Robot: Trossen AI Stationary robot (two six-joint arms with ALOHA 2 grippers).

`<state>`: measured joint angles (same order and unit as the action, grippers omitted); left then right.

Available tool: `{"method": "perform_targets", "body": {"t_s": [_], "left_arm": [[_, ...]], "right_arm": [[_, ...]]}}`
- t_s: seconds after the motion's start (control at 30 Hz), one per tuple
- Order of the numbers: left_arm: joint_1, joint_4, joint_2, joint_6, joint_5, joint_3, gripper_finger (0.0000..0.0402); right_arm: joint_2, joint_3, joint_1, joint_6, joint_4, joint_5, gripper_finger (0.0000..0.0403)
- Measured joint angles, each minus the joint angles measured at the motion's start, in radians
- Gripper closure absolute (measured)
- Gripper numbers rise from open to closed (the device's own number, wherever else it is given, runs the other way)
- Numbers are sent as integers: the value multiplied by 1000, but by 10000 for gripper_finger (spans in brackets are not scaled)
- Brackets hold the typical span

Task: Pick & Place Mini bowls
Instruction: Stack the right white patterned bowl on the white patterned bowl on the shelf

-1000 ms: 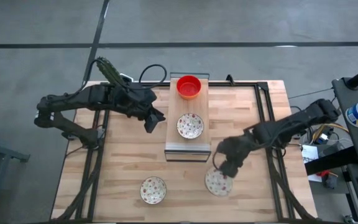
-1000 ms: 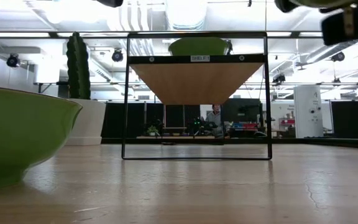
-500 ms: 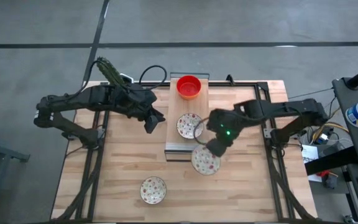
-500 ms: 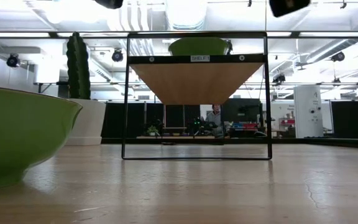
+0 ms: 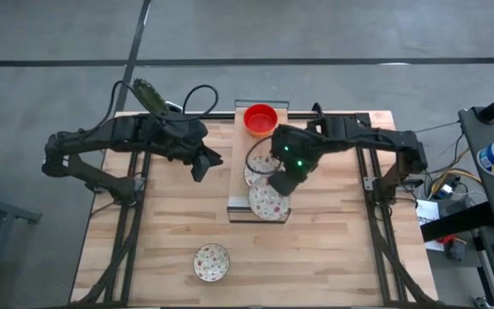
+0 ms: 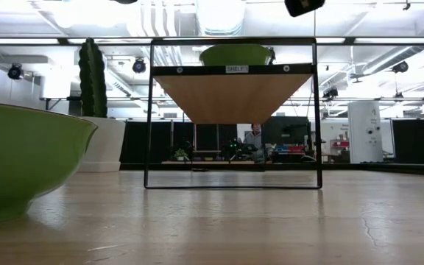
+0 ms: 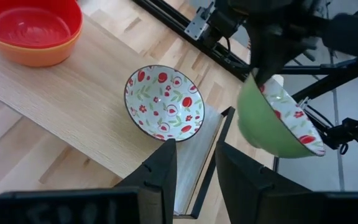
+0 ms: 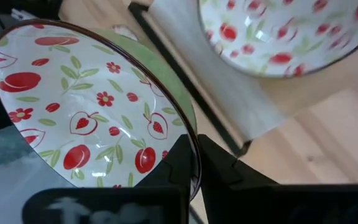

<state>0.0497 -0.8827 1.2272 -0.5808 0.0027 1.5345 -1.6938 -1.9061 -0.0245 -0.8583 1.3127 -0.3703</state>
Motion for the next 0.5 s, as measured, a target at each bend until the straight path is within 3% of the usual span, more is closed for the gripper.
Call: {"method": "perform_targets", "body": {"t_s": [0.27,0.5], "left_arm": [[0,-1,-1,-1,-1,-1,298],[0,-1,-1,-1,-1,-2,298]], "right_arm": [[-120,-194,-117,136,167,9,390],[-205,-273,-214,223,202,34,390]]}}
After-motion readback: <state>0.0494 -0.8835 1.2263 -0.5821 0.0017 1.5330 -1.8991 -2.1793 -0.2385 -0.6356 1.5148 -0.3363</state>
